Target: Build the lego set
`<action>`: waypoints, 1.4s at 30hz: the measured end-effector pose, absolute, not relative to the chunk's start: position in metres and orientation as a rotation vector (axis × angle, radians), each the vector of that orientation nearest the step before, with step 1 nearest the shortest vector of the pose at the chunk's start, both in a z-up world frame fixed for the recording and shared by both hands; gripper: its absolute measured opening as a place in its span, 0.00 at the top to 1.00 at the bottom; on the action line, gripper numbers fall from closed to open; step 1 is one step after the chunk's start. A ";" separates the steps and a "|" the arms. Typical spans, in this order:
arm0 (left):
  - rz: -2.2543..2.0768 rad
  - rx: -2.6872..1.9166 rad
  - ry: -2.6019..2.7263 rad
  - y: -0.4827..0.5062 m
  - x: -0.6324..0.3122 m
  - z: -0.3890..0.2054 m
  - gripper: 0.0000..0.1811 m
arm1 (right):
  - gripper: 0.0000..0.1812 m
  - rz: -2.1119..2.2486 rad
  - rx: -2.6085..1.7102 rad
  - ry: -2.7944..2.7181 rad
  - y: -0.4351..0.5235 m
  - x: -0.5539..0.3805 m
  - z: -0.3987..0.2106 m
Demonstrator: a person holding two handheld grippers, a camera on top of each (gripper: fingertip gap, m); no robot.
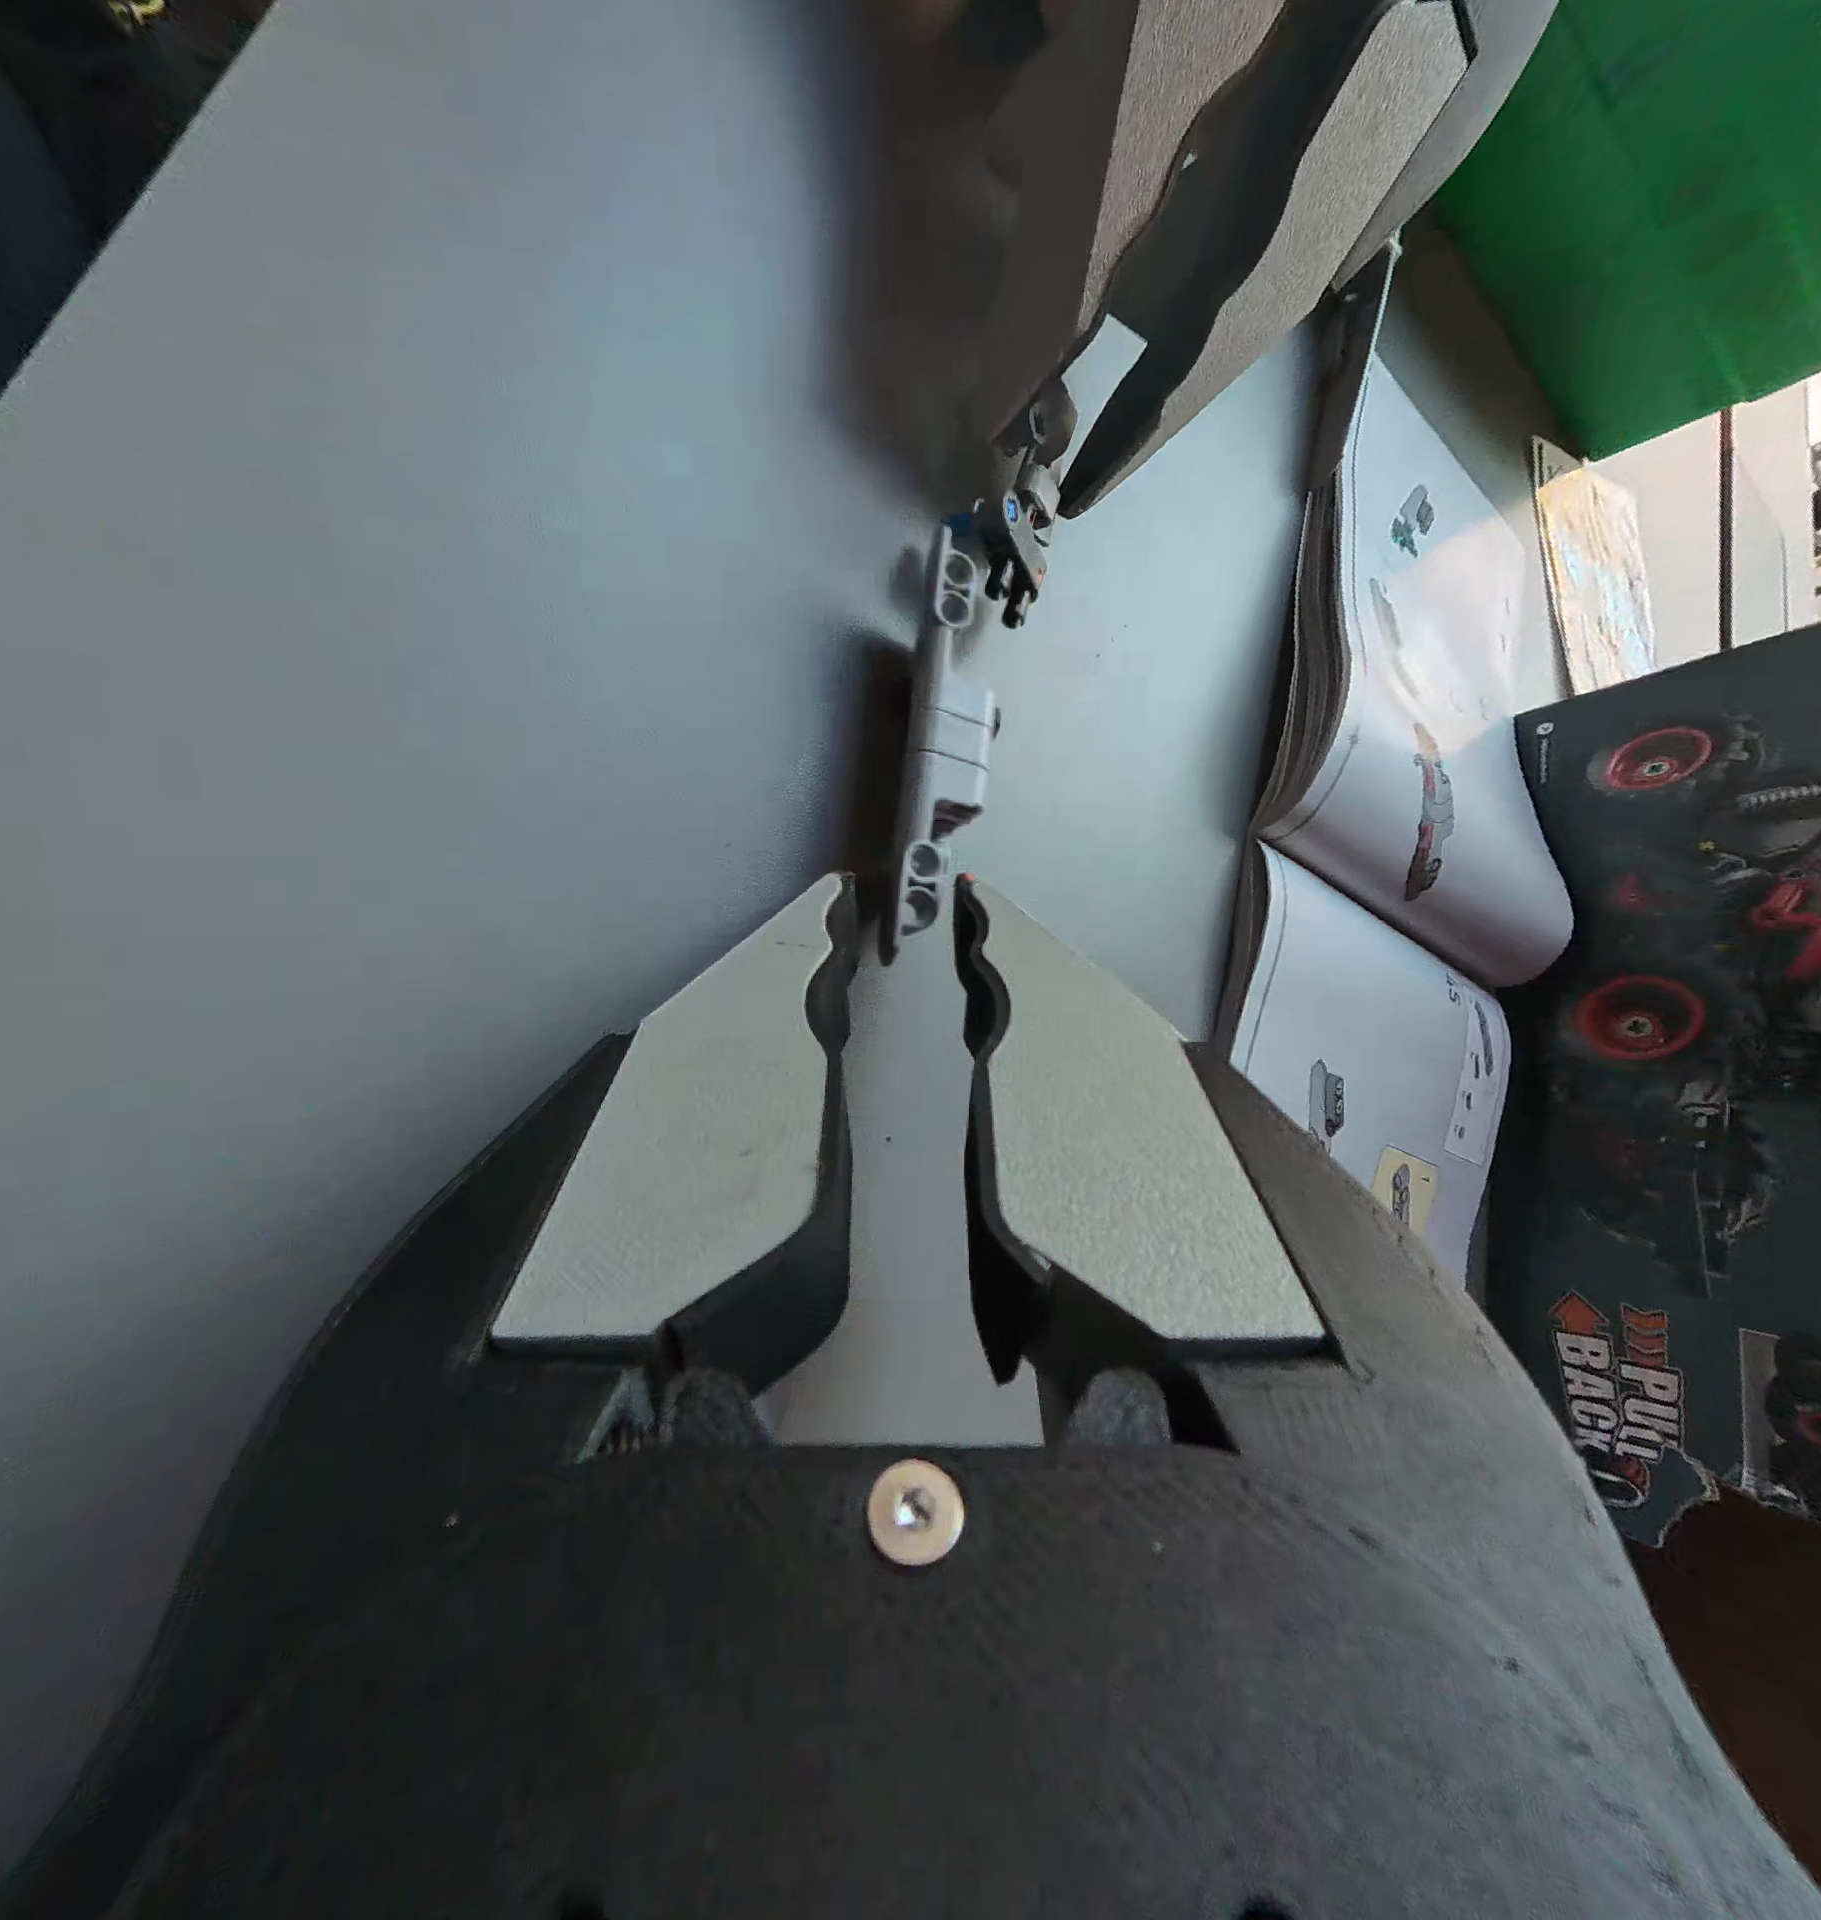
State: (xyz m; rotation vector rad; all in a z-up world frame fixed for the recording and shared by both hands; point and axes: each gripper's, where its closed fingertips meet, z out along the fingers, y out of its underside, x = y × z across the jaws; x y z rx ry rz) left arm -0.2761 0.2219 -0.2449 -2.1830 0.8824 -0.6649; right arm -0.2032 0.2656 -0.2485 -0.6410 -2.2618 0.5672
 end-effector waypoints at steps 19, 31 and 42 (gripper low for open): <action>-0.755 -2.118 0.850 0.202 -0.265 -0.232 0.90 | 0.89 0.516 -0.531 -2.251 0.232 -0.197 -0.228; -0.636 -2.139 0.804 0.185 -0.248 -0.235 0.90 | 0.82 0.856 -0.930 -2.414 0.219 -0.205 -0.251; -0.347 -2.169 0.853 0.187 -0.235 -0.248 0.90 | 0.88 0.921 -1.051 -2.392 0.221 -0.211 -0.251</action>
